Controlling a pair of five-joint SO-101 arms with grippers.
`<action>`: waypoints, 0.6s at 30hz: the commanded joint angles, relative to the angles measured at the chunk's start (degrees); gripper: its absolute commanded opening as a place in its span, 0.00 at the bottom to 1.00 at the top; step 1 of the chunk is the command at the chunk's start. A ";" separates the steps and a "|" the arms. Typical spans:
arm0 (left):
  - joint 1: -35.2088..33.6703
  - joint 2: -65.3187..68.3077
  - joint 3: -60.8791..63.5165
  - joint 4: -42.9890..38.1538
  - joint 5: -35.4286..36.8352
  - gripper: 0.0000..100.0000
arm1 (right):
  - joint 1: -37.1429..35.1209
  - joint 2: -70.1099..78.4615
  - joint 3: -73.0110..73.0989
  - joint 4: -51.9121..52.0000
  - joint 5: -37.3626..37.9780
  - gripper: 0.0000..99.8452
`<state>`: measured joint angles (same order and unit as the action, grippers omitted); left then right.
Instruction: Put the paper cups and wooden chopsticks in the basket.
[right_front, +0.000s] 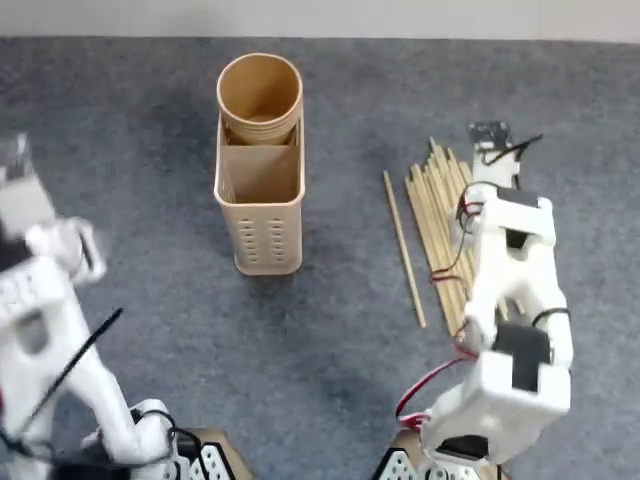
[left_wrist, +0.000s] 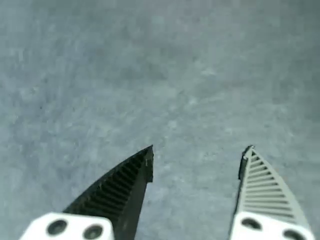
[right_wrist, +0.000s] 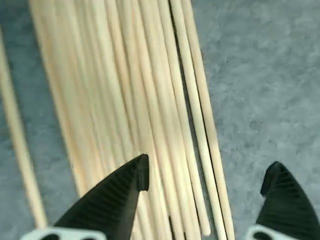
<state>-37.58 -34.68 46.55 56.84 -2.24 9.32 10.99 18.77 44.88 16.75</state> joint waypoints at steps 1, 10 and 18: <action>1.27 -19.30 23.34 -14.15 -5.36 0.28 | 1.71 2.33 -2.51 -5.58 -0.09 0.35; 5.32 -69.23 50.77 -16.09 -5.98 0.28 | 1.45 7.16 -2.42 -14.99 -0.09 0.35; 9.71 -64.40 50.86 -10.99 -6.33 0.28 | 0.40 7.25 0.40 -20.70 0.26 0.32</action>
<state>-29.67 -100.53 96.13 45.76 -7.60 10.46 18.73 19.47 25.36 16.75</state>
